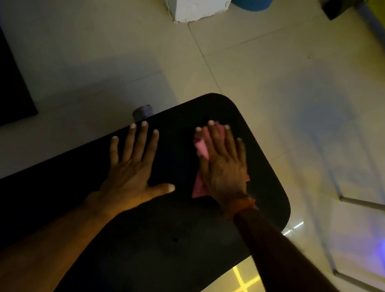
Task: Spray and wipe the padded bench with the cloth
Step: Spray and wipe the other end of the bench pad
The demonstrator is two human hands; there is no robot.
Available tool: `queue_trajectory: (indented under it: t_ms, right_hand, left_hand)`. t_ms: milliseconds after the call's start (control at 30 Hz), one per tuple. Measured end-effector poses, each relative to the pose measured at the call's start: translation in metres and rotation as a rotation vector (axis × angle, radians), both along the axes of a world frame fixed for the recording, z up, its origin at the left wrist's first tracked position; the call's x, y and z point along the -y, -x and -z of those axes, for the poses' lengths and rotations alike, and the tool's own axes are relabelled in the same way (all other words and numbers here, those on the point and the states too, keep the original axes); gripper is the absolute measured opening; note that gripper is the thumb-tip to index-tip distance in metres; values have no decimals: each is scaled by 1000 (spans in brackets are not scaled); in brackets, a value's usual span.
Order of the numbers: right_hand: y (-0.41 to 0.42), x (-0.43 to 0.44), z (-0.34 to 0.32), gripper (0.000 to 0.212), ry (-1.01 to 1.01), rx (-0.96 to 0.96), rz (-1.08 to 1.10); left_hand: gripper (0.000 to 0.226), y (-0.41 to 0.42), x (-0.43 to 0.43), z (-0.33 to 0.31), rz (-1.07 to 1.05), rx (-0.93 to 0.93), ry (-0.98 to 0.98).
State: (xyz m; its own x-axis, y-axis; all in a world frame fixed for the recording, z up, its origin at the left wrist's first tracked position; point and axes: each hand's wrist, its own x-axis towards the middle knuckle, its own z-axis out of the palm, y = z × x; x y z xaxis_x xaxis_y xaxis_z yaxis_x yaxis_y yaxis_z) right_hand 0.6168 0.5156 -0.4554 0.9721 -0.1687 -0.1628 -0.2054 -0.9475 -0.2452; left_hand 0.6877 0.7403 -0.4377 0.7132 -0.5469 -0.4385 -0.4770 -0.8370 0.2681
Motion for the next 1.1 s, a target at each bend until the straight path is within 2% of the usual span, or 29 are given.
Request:
queue_trajectory:
  t_ms: [100, 133, 233, 267, 367, 400, 500, 533, 567, 633, 667, 700, 767, 800, 833, 867, 933, 967, 1000, 1033, 1100]
  right_hand:
    - [7, 5, 3, 63, -14, -14, 397]
    - [9, -9, 1, 63, -50, -23, 398]
    - [37, -23, 1, 67, -24, -17, -1]
    - [43, -8, 0, 67, -7, 0, -7]
    - [55, 16, -3, 66, -23, -5, 486]
    - [61, 3, -6, 65, -64, -14, 519]
    - [103, -28, -8, 65, -50, -30, 61]
    - [113, -14, -7, 64, -39, -14, 49]
    - [118, 4, -5, 62, -27, -5, 201]
    - [121, 25, -5, 61, -36, -21, 668]
    - [121, 18, -6, 61, -50, -15, 772]
    - [123, 2, -8, 61, -46, -2, 707]
    - [139, -30, -6, 62, -14, 16, 267]
    - [149, -26, -2, 62, 4, 35, 141]
    - [155, -13, 1, 61, 18, 65, 147]
    - [158, 1, 8, 61, 29, 93, 298]
    - [160, 8, 6, 62, -32, 103, 764]
    - [158, -7, 4, 60, -82, 117, 880]
    - [158, -32, 2, 60, -100, 142, 828]
    - [161, -63, -1, 61, -89, 154, 608]
    - [174, -102, -6, 61, -44, 68, 19]
  left_hand:
    - [130, 17, 0, -2, 34, 4, 17]
    - [130, 24, 0, -1, 40, 5, 15]
    - [131, 42, 4, 0, 64, 20, 14]
    - [133, 47, 5, 0, 72, 20, 16]
    - [136, 59, 4, -2, 110, 10, 16]
    - [136, 63, 3, -3, 114, 15, 26]
    - [138, 77, 1, -4, 142, -7, 18]
    - [139, 82, -1, -4, 157, -17, 12]
    - [140, 87, -2, -4, 170, -19, 9]
    - [142, 94, -4, -5, 186, -28, 0]
    - [144, 96, -4, -5, 185, -30, -5]
    - [145, 96, -3, -5, 184, -28, -11]
    - [145, 96, -3, -7, 189, -22, -37]
    - [145, 96, -5, -7, 200, -20, -35]
    - [145, 97, -8, -7, 209, -20, -20]
    - [145, 98, -13, -7, 218, -22, -8]
    - [143, 102, -24, -6, 229, -20, 9]
    - [142, 104, -30, -6, 226, -14, 14]
    - [141, 104, -35, -7, 219, -11, 12]
    - [140, 105, -40, -8, 207, -16, 4]
    - [141, 107, -52, -11, 179, -26, -11]
